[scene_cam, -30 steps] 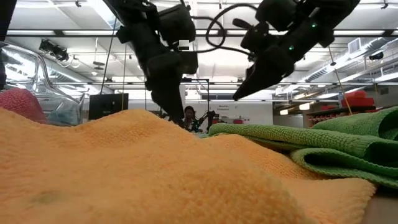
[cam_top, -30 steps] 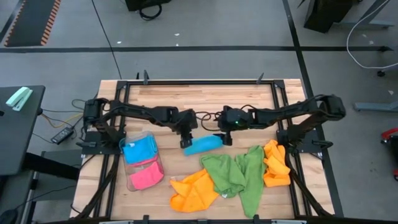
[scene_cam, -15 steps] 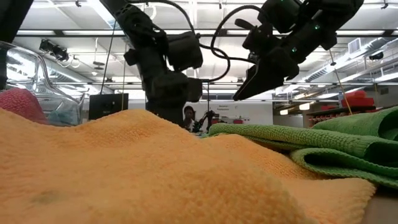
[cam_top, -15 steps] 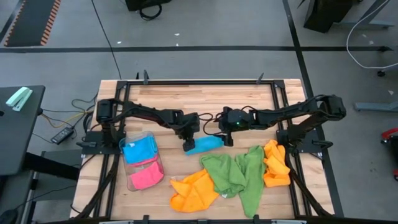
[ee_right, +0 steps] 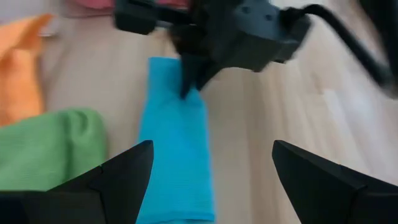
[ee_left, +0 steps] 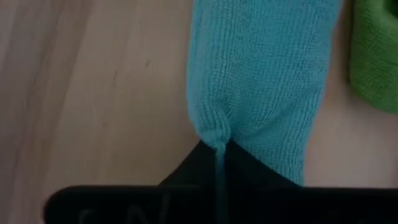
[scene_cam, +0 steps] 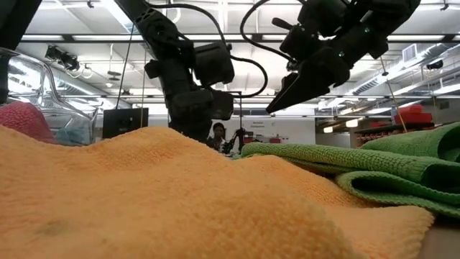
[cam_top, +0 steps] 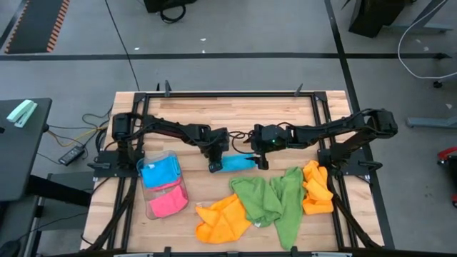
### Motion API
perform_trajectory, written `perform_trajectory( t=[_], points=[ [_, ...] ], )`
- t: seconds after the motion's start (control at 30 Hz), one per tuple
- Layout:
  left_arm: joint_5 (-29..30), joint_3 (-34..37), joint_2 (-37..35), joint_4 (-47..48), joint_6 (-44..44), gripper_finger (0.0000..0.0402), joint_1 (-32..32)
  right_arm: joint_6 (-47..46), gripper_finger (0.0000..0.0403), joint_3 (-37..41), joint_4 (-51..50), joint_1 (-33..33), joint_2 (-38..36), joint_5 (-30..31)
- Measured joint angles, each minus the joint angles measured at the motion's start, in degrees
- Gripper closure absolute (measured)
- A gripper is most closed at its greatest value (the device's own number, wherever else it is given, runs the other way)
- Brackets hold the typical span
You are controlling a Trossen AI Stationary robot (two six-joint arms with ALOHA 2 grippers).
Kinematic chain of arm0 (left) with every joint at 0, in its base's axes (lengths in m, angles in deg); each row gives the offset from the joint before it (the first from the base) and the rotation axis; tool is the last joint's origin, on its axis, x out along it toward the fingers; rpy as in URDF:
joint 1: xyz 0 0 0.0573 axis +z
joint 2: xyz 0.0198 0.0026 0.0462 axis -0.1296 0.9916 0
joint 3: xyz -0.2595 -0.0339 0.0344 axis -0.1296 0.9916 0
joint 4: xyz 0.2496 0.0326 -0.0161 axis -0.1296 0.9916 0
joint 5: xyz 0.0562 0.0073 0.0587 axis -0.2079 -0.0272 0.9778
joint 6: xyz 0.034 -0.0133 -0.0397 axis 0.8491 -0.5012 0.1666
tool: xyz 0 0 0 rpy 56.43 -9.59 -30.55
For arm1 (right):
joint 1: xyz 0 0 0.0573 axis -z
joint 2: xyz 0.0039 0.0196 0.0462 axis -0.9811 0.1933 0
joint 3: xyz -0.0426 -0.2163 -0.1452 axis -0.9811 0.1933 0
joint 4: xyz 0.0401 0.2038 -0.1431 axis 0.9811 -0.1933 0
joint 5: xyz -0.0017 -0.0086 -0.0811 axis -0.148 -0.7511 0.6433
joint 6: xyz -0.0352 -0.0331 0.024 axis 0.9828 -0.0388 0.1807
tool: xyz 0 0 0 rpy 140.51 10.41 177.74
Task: Fold microfiber towels
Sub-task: Put the blue microfiber cloth into the transparent bin
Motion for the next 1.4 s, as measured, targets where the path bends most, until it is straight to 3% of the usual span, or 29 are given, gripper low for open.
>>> perform_trajectory(
  t=[0.17,0.4,0.6,0.73,1.4],
  points=[
    [0.77,0.19,-2.11,1.70,2.90,0.0373,1.29,-0.52,0.0064,0.00,-0.67,0.03,1.15,-3.00],
    [0.85,-2.49,-3.64,8.29,6.42,0.0387,1.30,2.33,0.0064,-0.01,7.16,-0.57,8.28,-3.80],
    [0.89,-2.99,-4.62,8.11,9.05,0.0384,0.98,7.58,0.0064,-0.22,11.74,-3.26,10.62,5.07],
    [2.42,-3.04,-5.90,8.77,11.35,0.0387,0.03,3.71,0.0069,-0.26,11.14,-0.89,8.33,2.80],
    [32.64,-4.50,-6.87,10.89,24.04,0.0386,-10.84,-5.62,0.0077,-0.24,10.33,3.47,12.15,-4.34]
  ],
)
